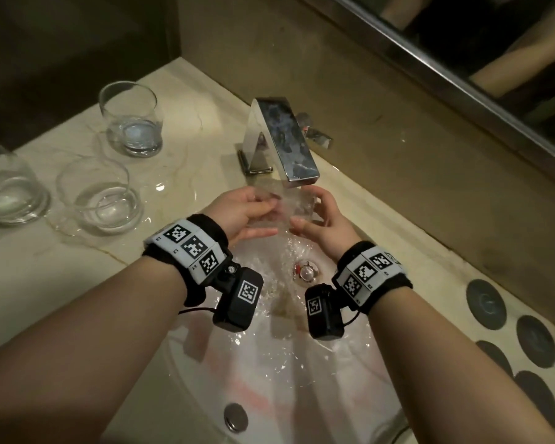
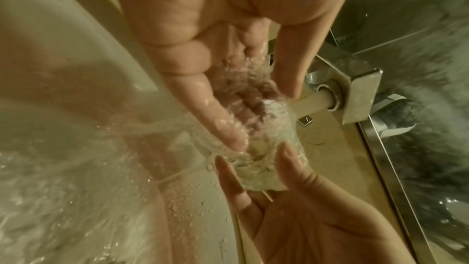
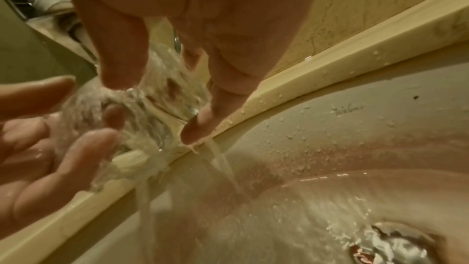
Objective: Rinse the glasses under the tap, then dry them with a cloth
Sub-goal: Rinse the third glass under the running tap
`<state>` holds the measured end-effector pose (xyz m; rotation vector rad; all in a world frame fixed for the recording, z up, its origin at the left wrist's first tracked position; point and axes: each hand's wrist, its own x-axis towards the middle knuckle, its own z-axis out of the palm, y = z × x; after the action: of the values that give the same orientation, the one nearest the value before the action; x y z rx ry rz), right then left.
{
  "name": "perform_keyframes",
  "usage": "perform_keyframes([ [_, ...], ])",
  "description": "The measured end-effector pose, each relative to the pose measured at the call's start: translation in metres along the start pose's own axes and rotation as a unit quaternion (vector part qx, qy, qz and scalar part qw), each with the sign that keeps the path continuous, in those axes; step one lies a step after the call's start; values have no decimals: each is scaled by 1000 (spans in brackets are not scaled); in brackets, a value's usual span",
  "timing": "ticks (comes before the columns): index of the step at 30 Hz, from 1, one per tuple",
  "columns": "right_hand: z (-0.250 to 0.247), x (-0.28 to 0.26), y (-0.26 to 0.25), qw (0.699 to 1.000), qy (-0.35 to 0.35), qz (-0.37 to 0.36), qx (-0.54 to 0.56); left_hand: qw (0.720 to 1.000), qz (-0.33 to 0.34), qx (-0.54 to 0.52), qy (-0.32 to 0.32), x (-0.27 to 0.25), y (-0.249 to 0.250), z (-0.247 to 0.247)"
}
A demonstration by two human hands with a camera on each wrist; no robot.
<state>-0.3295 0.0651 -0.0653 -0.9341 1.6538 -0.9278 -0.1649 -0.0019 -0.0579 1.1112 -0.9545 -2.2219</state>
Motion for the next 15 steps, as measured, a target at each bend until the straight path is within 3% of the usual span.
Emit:
perform_keyframes([
  [11,8,1,3,999,-4,-24,30,999,10,32,6,-1,4,-3],
  [15,13,7,4,996,-8,33,86,995,18,99,-9,-1,4,-2],
])
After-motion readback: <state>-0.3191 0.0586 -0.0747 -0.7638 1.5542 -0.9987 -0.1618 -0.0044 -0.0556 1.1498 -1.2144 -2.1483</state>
